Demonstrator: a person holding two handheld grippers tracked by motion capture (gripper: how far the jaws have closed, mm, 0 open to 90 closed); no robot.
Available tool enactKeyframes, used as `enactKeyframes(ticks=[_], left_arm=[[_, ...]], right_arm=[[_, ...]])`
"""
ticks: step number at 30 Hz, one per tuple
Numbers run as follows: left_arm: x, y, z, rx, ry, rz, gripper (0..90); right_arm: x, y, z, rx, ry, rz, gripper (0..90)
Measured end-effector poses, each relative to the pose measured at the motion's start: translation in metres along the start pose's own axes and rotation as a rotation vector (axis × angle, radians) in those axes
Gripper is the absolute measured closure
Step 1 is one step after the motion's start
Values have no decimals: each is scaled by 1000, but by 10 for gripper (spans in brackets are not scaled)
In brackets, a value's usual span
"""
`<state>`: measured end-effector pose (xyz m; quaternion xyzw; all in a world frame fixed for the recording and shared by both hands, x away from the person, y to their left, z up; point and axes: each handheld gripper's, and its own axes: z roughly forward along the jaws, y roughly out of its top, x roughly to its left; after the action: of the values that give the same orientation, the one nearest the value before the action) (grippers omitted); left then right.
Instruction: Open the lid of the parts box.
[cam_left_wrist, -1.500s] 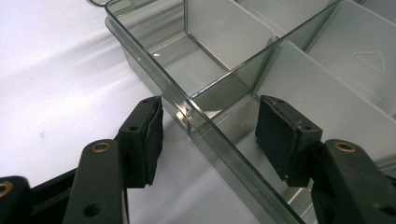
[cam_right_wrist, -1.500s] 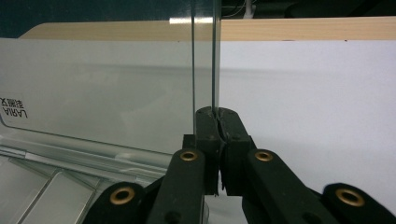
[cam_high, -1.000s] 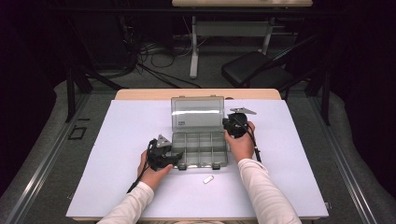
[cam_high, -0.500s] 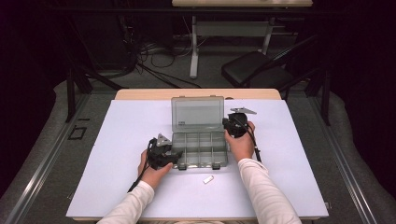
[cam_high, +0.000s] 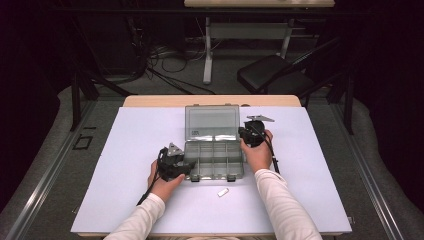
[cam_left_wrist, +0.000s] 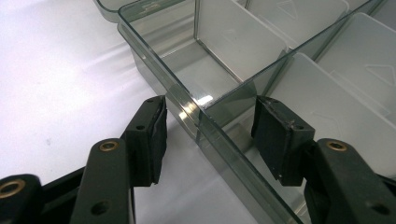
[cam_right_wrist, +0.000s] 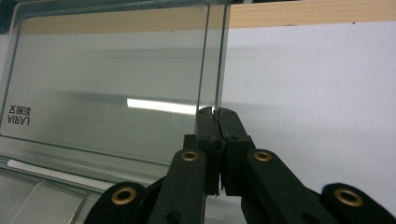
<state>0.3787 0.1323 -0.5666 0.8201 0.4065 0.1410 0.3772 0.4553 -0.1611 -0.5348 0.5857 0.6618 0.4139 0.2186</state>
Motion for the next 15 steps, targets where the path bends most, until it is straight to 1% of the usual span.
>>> enactKeyframes(ticks=[4,6,8,13,15], left_arm=[[0,0,0,1,-1,1,452],[1,0,0,0,-3,3,453],[1,0,0,0,-2,5,453],[1,0,0,0,-5,3,453],[1,0,1,-1,-6,3,453]], right_arm=[[-1,-1,2,6,0,7,890],[-3,-1,4,17,3,26,892],[-3,-1,5,23,5,34,892],[-4,-3,8,38,5,42,891],[-5,-4,9,47,2,38,892]])
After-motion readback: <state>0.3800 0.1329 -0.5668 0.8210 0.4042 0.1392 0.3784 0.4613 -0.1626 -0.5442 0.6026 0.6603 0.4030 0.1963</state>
